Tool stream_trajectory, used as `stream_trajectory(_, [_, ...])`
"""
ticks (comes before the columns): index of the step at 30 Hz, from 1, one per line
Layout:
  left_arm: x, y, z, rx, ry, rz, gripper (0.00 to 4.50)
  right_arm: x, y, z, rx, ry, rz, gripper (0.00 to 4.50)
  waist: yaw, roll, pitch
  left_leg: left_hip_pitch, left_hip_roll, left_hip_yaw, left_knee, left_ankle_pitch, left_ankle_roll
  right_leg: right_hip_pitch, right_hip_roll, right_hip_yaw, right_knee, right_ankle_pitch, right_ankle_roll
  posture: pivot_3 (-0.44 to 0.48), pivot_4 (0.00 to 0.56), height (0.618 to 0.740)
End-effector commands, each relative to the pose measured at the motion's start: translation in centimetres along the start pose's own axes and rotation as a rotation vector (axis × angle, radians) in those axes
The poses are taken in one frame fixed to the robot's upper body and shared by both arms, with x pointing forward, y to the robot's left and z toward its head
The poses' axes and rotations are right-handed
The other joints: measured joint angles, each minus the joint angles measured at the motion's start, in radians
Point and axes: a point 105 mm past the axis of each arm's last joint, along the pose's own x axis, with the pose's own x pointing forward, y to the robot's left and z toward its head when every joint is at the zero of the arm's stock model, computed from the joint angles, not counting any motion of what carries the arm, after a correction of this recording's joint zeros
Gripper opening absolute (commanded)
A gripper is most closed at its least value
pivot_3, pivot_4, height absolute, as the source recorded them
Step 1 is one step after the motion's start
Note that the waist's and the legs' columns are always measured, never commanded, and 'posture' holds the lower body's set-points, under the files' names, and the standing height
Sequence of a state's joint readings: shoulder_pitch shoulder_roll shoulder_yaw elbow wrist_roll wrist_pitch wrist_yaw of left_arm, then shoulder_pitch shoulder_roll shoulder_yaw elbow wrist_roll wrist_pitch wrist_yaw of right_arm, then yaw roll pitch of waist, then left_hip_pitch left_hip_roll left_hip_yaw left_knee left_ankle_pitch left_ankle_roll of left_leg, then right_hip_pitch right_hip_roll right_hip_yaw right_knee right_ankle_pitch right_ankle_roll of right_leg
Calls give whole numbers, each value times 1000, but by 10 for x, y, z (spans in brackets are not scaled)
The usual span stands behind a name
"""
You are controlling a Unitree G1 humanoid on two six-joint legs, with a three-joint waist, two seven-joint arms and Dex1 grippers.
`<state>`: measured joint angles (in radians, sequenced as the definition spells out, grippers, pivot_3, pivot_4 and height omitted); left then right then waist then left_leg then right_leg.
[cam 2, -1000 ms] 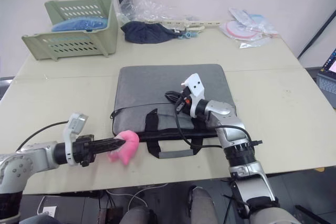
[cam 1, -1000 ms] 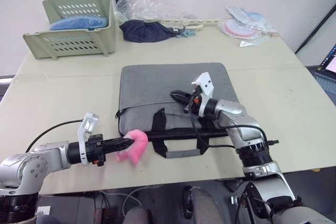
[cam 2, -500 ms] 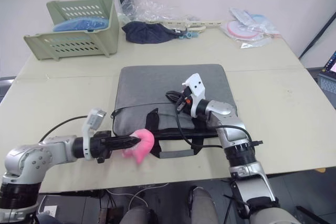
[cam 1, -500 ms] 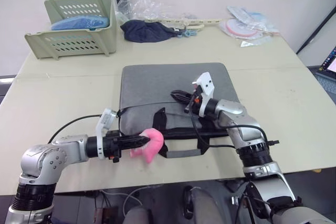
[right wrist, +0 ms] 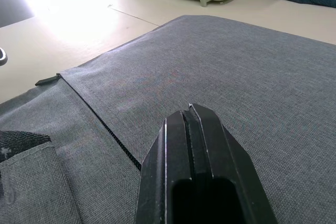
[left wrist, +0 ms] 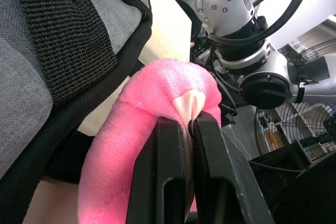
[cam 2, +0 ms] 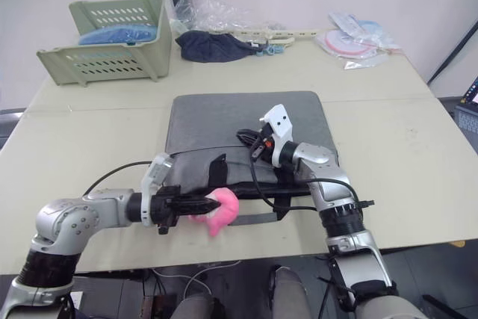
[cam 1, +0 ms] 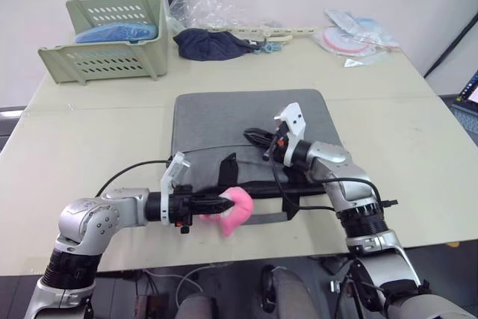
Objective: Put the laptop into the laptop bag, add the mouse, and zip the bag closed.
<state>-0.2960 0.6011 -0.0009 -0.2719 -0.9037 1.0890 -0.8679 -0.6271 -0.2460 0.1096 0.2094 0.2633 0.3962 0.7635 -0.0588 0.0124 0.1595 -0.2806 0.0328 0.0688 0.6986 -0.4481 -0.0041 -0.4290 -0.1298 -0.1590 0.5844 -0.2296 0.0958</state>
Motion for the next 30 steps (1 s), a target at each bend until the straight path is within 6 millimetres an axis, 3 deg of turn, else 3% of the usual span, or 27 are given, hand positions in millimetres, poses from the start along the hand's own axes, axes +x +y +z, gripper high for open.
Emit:
stream_trajectory(1, [17,-23,2,70,40,-135,34,-1,4,-53,96,174,-16,0,0,0,0,0,0,0,0,0,0,0,0,0,0,0,0,0,150,740])
stream_trajectory(12, [34,-31,8,123,63,-192,34,-1,4,-53,94,173,-19,0,2,0,0,0,0,0,0,0,0,0,0,0,0,0,0,0,150,740])
stream_trajectory(20, [27,-21,9,118,47,-127,34,-1,3,-53,92,173,-21,0,2,0,0,0,0,0,0,0,0,0,0,0,0,0,0,0,150,740])
stream_trajectory(23, [23,-13,10,104,27,-76,1091,-1,2,-53,92,174,-20,0,2,0,0,0,0,-1,0,0,0,0,0,0,-1,0,0,0,150,740])
stream_trajectory(29, [10,-4,5,114,47,9,4012,0,2,-52,90,174,-17,0,1,1,0,0,0,-1,0,0,0,0,0,0,0,0,0,0,150,740])
stream_trajectory(30, [2,-4,4,107,43,30,4258,0,2,-52,90,174,-16,0,0,1,0,0,0,-1,0,0,0,0,0,0,0,0,0,0,150,740])
